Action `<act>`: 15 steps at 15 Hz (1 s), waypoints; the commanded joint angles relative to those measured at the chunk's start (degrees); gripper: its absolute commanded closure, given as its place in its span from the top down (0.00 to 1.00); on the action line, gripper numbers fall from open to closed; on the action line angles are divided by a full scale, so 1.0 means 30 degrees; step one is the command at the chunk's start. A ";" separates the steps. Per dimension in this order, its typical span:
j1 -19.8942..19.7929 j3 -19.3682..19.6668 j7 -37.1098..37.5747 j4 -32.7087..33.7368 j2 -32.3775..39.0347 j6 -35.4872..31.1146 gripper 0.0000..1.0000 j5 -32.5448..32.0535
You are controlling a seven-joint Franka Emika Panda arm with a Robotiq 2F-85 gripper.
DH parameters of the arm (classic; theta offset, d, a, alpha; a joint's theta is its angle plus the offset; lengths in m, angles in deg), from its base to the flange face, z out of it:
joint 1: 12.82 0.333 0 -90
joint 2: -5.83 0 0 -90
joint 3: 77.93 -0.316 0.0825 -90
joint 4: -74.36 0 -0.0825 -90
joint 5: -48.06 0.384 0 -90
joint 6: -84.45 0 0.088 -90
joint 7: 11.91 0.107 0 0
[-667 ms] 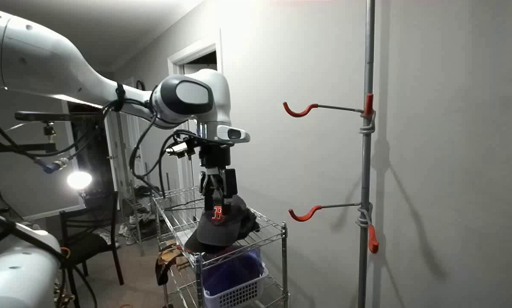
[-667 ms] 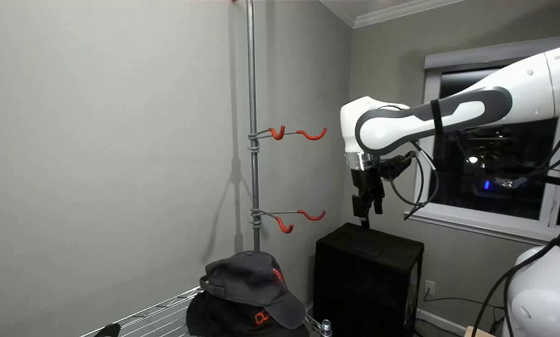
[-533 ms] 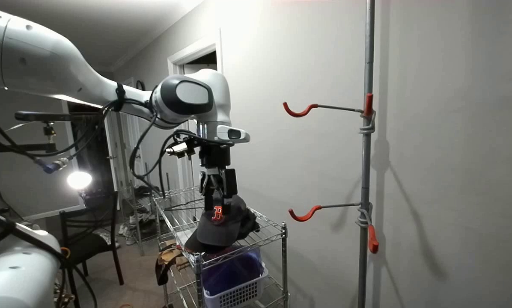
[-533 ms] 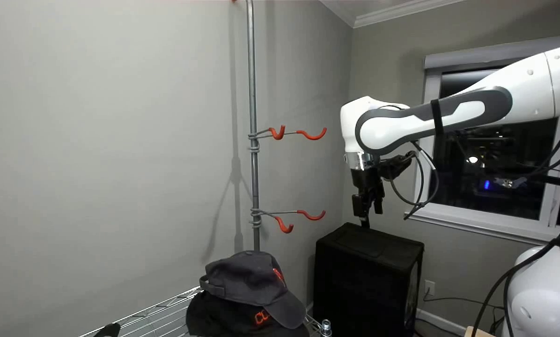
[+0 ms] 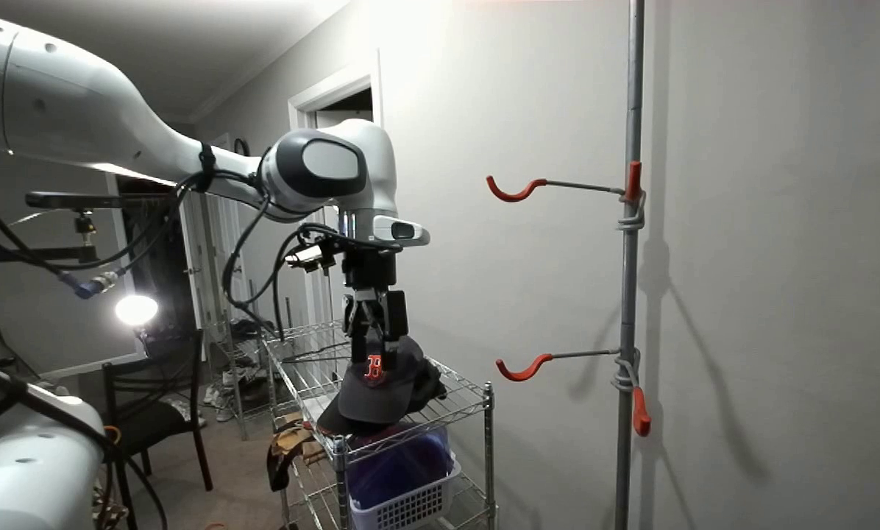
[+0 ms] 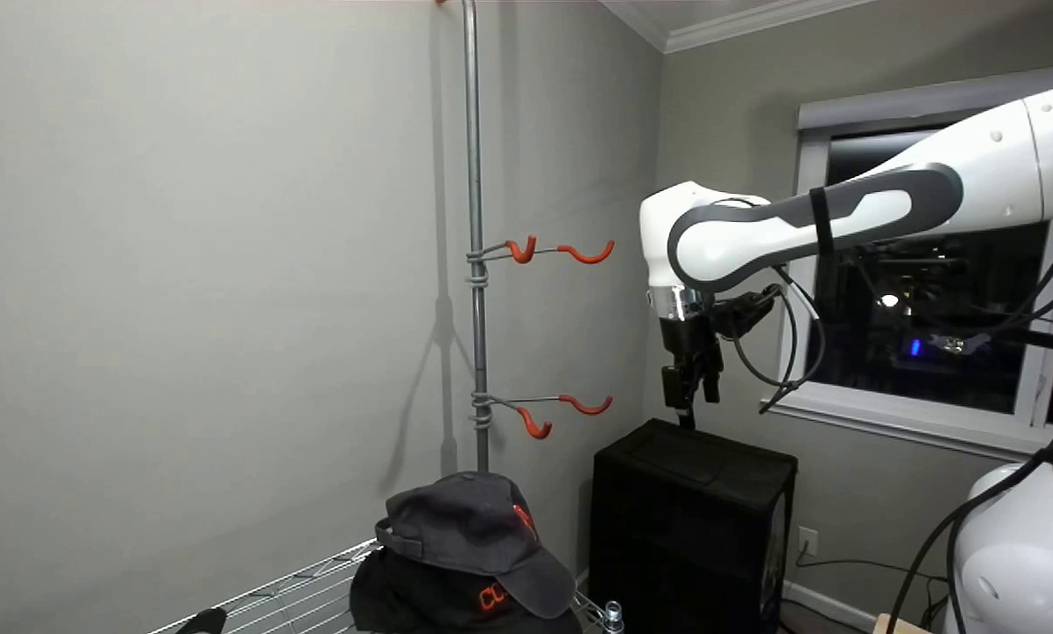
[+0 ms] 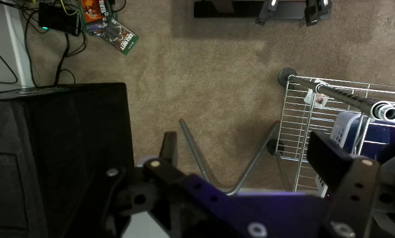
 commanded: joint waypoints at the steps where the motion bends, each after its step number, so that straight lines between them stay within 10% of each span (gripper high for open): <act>1: 0.0452 0.0076 0.0248 0.0218 0.0189 -0.0258 1.00 -0.0129; 15: 0.4508 -0.4541 0.0032 0.7563 0.8251 -0.6095 1.00 -0.1631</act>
